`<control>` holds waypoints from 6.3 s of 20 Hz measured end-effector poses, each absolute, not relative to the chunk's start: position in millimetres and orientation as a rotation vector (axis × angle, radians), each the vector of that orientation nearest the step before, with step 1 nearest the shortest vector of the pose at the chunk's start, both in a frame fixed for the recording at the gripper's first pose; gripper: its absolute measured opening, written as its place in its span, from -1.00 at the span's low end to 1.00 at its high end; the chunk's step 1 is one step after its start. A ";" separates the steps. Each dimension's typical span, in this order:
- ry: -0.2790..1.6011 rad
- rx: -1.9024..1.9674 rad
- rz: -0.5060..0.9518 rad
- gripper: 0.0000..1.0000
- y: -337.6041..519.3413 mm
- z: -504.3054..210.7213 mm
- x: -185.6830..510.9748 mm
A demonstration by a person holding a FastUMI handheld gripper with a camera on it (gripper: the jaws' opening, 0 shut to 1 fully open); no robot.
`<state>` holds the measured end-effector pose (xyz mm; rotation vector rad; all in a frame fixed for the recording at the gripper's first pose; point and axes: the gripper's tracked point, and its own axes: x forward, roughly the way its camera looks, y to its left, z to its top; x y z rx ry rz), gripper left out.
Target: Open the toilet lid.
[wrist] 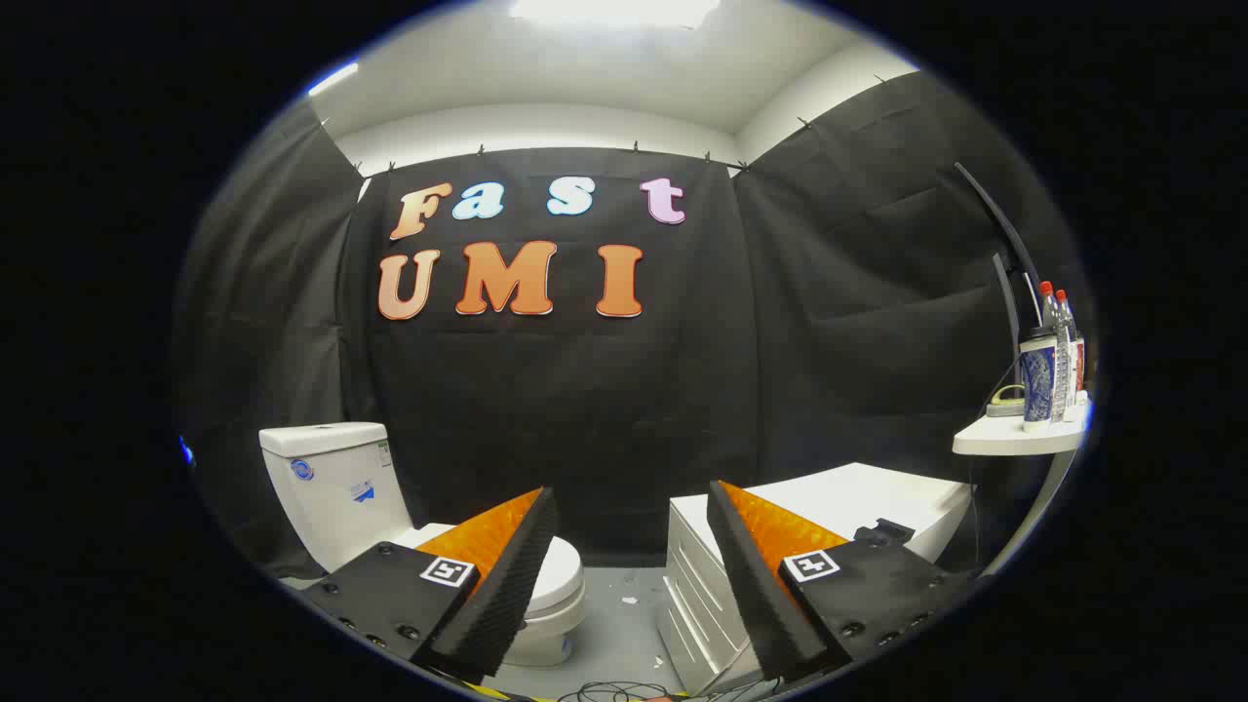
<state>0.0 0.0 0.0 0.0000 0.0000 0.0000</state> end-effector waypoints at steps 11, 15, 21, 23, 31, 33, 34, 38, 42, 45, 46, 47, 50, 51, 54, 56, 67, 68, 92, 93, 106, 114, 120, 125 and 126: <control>0.005 0.009 0.008 0.98 1.2 -1.4 -0.7; 0.005 0.010 0.006 0.99 0.9 -1.6 -1.1; 0.007 0.009 0.011 0.99 3.2 -2.2 -1.4; 0.011 0.011 0.014 0.99 3.6 -3.7 -0.8; 0.001 0.008 0.009 0.99 3.1 -0.3 -2.8; -0.006 0.005 0.006 0.98 2.2 1.0 -3.1; -0.004 0.006 0.006 0.99 2.5 1.0 -2.9; -0.003 0.008 0.001 0.99 0.0 0.5 -3.0; -0.001 0.012 0.000 0.99 -0.5 -0.3 -2.8; -0.003 0.011 -0.004 0.99 -2.1 1.2 -3.0; -0.002 0.011 -0.003 0.99 -2.3 0.2 -3.4; 0.000 0.013 -0.003 0.99 -1.1 0.2 -4.1; 0.001 0.012 -0.002 0.99 -1.4 -0.3 -3.2; -0.001 0.011 -0.001 0.99 -1.4 0.1 -3.4; 0.001 0.013 0.000 0.99 -1.3 0.0 -3.0; -0.001 0.013 0.002 0.99 -0.8 0.9 -3.9; -0.022 0.015 -0.005 0.99 -4.7 15.8 5.3; -0.041 0.018 -0.009 0.98 -6.4 25.9 10.4; 0.092 0.249 0.193 0.98 148.3 -70.8 150.9; 0.130 0.288 0.193 0.98 152.1 -94.9 154.3; 0.497 0.693 0.246 0.97 164.6 -306.9 155.1; 0.626 0.852 0.187 0.97 141.8 -382.4 148.3; 0.724 0.972 0.201 0.97 152.5 -418.8 139.8; 0.801 1.095 0.244 0.93 172.1 -437.7 134.4; 0.810 1.116 0.250 0.87 175.6 -440.0 134.9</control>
